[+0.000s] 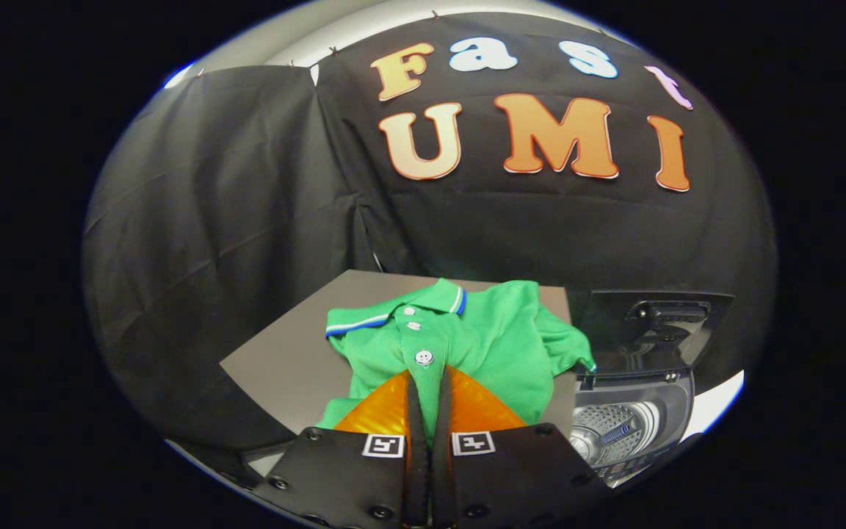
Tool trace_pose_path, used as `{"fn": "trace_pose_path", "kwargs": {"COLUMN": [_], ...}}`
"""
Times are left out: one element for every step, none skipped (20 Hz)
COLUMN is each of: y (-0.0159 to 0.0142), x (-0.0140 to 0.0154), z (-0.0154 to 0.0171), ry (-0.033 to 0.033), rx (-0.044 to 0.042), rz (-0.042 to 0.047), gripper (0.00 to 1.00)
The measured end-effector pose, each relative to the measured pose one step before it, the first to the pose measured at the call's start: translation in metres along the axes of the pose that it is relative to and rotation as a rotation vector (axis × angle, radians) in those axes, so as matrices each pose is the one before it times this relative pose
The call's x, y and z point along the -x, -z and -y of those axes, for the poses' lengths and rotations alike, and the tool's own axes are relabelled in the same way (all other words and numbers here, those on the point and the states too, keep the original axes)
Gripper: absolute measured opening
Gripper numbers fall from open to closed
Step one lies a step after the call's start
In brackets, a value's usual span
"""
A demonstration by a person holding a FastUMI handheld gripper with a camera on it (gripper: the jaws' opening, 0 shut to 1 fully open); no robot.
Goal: Put the clothes into the washing machine and then close the washing machine lid.
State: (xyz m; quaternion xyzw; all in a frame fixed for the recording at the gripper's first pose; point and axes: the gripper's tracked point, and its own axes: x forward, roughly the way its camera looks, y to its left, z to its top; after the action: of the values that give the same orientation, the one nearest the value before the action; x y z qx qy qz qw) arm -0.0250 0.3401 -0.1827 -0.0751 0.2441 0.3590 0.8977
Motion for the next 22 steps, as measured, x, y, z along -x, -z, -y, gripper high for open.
{"fn": "trace_pose_path", "kwargs": {"y": [-0.00584, -0.00802, -0.0095, -0.01037, -0.01182, -0.01072, -0.01292, -0.01027, -0.01168, -0.00716, -0.00714, -0.00701, -0.00503, -0.00232, -0.00336, -0.00251, -0.00155, -0.00151, -0.00099, -0.00107, -0.00096, 0.00153], "x": [0.00965, 0.00827, 0.00648, 0.00396, 0.00446, 0.00754, 0.00639, 0.00709, 0.00487, 0.00671, 0.00347, 0.00358, 0.00276, 0.00582, 0.00356, 0.00189, 0.001, -0.00082, 0.00073, 0.00096, -0.00096, -0.00247], "z": [0.01297, 0.00831, 0.00933, 0.00859, 0.00846, 0.00823, 0.00839, 0.0107, 0.01059, 0.01081, 0.01176, 0.01144, 0.01369, 0.01231, 0.01284, 0.01084, 0.01287, 0.01032, 0.0119, 0.00998, 0.01153, 0.00925], "ry": [0.01169, 0.01782, 0.01482, 0.01465, 0.01046, 0.01082, 0.01194, 0.01504, 0.01708, 0.01521, 0.0169, 0.0198, 0.01955, 0.01992, 0.02157, 0.0203, 0.02059, 0.01783, 0.01605, 0.01639, 0.01514, 0.01564], "rx": [-0.0093, -0.00757, -0.00187, -0.00284, -0.00321, -0.00048, 0.002, 0.00437, 0.00594, 0.00429, 0.00172, 0.0004, -0.00213, -0.00386, -0.00365, -0.00078, -0.00053, -0.0023, -0.00233, -0.0018, 0.00036, 0.0004], "rz": [0.01797, 0.01837, 0.01753, 0.01616, 0.01931, 0.02141, 0.02371, 0.02417, 0.02074, 0.01616, 0.01136, 0.01353, 0.01248, 0.00831, 0.0066, 0.00642, 0.00378, 0.00318, 0.00288, 0.00394, 0.00324, -0.00535], "gripper": [0.1, 0.1, 0.1, 0.1, 0.1, 0.1, 0.1, 0.1, 0.1, 0.1, 0.1, 0.1, 0.1, 0.1, 0.1, 0.1, 0.1, 0.1, 0.1, 0.1, 0.1, 0.1]}}
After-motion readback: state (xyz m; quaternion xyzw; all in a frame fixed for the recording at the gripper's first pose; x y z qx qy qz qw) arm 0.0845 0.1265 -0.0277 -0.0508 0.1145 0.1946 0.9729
